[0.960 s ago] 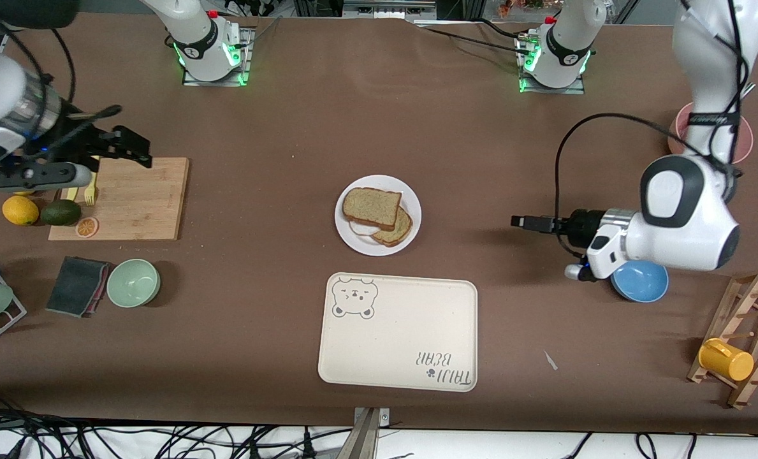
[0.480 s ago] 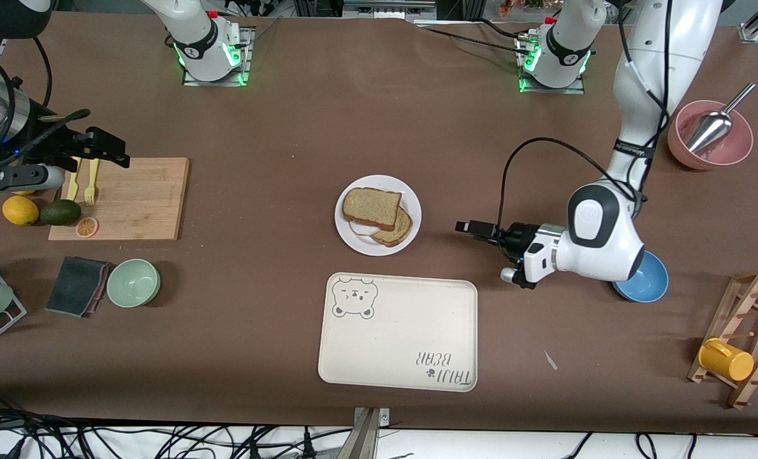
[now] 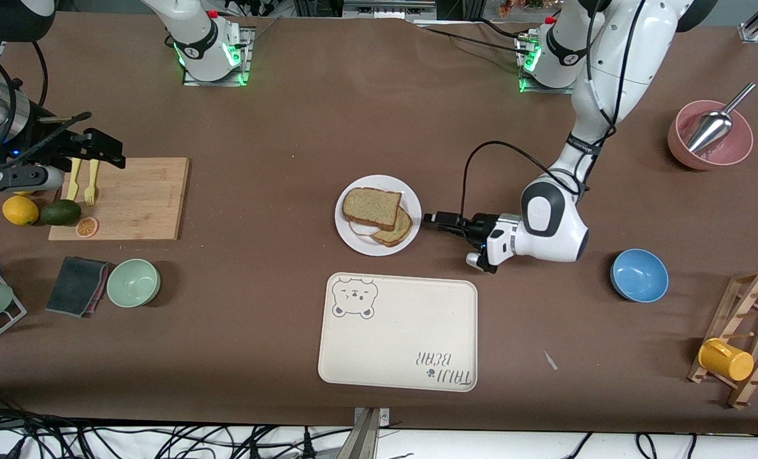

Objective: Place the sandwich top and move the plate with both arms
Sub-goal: 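Grip the white plate rim with the left gripper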

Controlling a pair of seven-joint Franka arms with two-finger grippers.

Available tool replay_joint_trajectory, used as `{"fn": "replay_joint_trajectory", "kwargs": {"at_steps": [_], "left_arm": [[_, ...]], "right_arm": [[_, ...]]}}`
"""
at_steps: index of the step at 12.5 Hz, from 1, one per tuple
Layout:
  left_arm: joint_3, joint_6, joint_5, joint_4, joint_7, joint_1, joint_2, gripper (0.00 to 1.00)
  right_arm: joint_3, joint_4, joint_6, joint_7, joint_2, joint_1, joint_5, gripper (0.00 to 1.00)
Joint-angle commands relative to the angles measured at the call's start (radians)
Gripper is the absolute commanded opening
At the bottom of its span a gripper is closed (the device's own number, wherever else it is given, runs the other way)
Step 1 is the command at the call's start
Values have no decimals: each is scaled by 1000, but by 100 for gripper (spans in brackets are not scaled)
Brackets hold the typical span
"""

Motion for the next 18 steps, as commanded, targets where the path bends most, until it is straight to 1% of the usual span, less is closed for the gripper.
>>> {"fn": "replay_joint_trajectory", "kwargs": {"at_steps": [1,2,4,6,7,8,11,12,13,16,18], "left_arm": [[4,12,-98,-71,129,0,-22,59],[4,12,-157,-82,161,-7,-14,59],[5,16,-169,-83,166,-26,-6,57],[4,53,-171,-91,166,-44,5,55],[4,71,-171,-92,166,-53,5,53],[4,82,-177,-91,166,-56,14,47],[4,103,-244,-91,168,-92,24,45],[4,110,-246,-91,168,-93,26,41],[4,110,-249,-91,168,-99,29,27],[4,111,-252,-94,168,-102,40,21],[4,111,-252,-94,168,-107,38,7]], "right_arm": [[6,-22,8,0,-23,-3,-14,100],[6,-22,14,0,-22,-2,-15,100],[7,-21,19,3,-14,0,-25,100],[7,-21,27,1,-8,0,-25,100],[7,-22,27,3,-8,0,-26,100],[9,-22,27,3,-8,1,-26,100],[9,-24,27,1,-8,1,-26,100],[9,-24,27,1,-7,1,-26,100],[9,-22,27,1,-3,1,-26,100],[9,-22,30,1,-2,3,-26,100],[9,-22,30,1,0,1,-26,100]]}}
